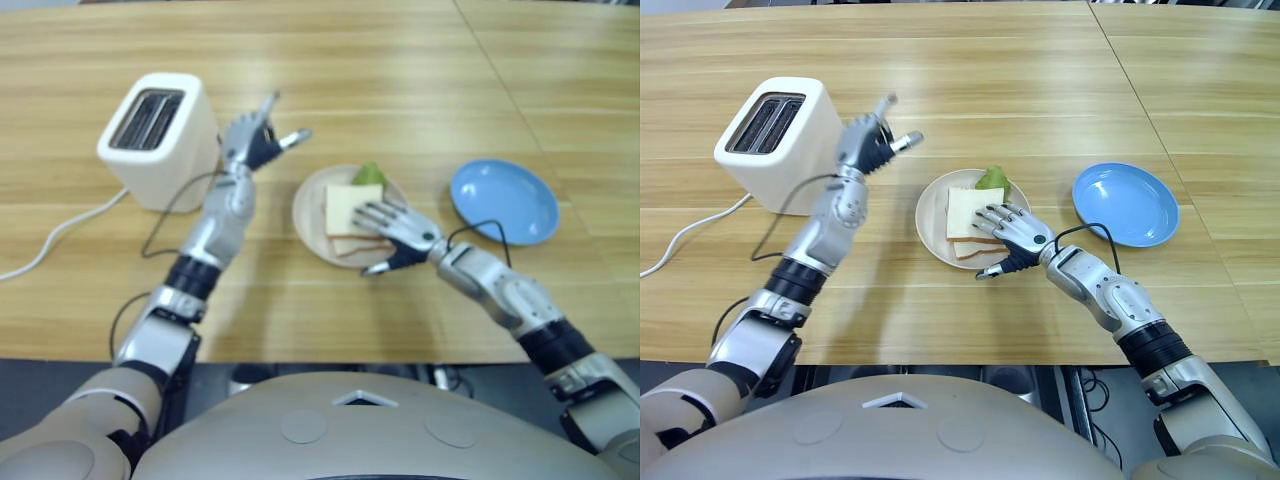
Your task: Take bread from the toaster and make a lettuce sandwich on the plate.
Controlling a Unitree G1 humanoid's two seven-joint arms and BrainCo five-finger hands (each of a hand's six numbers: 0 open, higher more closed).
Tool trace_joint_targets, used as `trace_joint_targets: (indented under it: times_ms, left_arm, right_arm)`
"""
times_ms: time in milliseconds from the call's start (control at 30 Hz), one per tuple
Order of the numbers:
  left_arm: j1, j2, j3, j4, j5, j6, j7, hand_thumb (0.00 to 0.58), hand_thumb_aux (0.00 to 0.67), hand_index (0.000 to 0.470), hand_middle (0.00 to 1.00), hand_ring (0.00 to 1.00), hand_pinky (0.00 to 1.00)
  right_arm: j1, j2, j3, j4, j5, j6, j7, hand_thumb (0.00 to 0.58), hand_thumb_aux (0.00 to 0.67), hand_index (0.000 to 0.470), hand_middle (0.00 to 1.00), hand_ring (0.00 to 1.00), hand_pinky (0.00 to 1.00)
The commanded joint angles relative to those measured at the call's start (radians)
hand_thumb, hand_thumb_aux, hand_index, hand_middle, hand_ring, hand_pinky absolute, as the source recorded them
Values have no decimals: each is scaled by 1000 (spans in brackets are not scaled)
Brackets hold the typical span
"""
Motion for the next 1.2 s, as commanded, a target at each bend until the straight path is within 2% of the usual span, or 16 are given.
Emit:
trace_joint_targets:
  times_ms: [33, 167, 333, 400, 500, 533, 567, 600, 633, 667, 700, 733, 767, 867, 1000, 1200]
  left_arm:
    - [47, 35, 24, -91, 2, 25, -66, 0, 0, 0, 0, 0, 0]
    - [98, 25, 59, -64, -188, -88, -184, 0, 0, 0, 0, 0, 0]
    - [161, -1, 106, -3, -374, -189, -282, 0, 0, 0, 0, 0, 0]
    - [174, 36, 97, -8, -369, -242, -305, 0, 0, 0, 0, 0, 0]
    - [203, 120, 80, -58, -379, -317, -405, 0, 0, 0, 0, 0, 0]
    - [216, 151, 82, -83, -400, -325, -456, 422, 321, 220, 173, 173, 173]
    - [226, 178, 81, -101, -409, -326, -495, 501, 423, 290, 439, 439, 439]
    - [239, 215, 71, -120, -400, -331, -536, 501, 423, 290, 439, 439, 439]
    - [258, 250, 56, -137, -387, -312, -586, 580, 670, 460, 1000, 1000, 1000]
    - [285, 302, 23, -156, -330, -296, -637, 580, 670, 460, 1000, 1000, 1000]
    - [316, 349, -5, -176, -286, -282, -687, 580, 670, 460, 1000, 1000, 1000]
    - [346, 378, -17, -198, -280, -257, -732, 580, 670, 460, 1000, 1000, 1000]
    - [381, 408, -27, -221, -278, -227, -781, 580, 670, 460, 1000, 1000, 1000]
    - [450, 456, -29, -246, -278, -151, -869, 580, 670, 460, 1000, 1000, 1000]
    - [455, 460, -24, -209, -252, -89, -894, 580, 670, 460, 1000, 1000, 1000]
    - [433, 415, -74, -168, -230, -75, -912, 580, 670, 460, 1000, 1000, 1000]
  right_arm:
    - [35, -2, 89, 152, -10, -6, 104, 0, 0, 0, 0, 0, 0]
    - [20, -5, 14, 82, 62, -45, -11, 0, 0, 0, 0, 0, 0]
    - [43, 8, -273, -209, 183, -113, -348, 0, 0, 0, 0, 0, 0]
    - [77, 8, -402, -301, 274, -135, -391, 0, 0, 0, 0, 0, 0]
    - [130, -16, -509, -345, 380, -130, -324, 0, 0, 0, 0, 0, 0]
    - [149, -29, -522, -346, 412, -120, -276, 0, 0, 0, 0, 0, 0]
    - [167, -41, -528, -347, 439, -111, -229, 0, 0, 0, 0, 0, 0]
    - [198, -72, -511, -337, 489, -114, -149, 0, 0, 0, 0, 0, 0]
    - [239, -110, -485, -329, 533, -134, -68, 0, 0, 0, 141, 141, 141]
    - [290, -145, -461, -330, 570, -149, 8, 0, 0, 0, 467, 467, 467]
    - [339, -178, -441, -336, 594, -160, 74, 0, 0, 0, 467, 467, 467]
    - [379, -201, -430, -346, 618, -166, 121, 496, 415, 285, 1000, 1000, 1000]
    - [418, -218, -425, -361, 653, -162, 167, 580, 670, 460, 1000, 1000, 1000]
    - [509, -252, -413, -394, 716, -131, 291, 580, 670, 460, 1000, 1000, 1000]
    - [565, -276, -399, -400, 744, -90, 414, 580, 670, 460, 1000, 1000, 1000]
    - [479, -239, -339, -344, 709, -64, 503, 580, 670, 460, 1000, 1000, 1000]
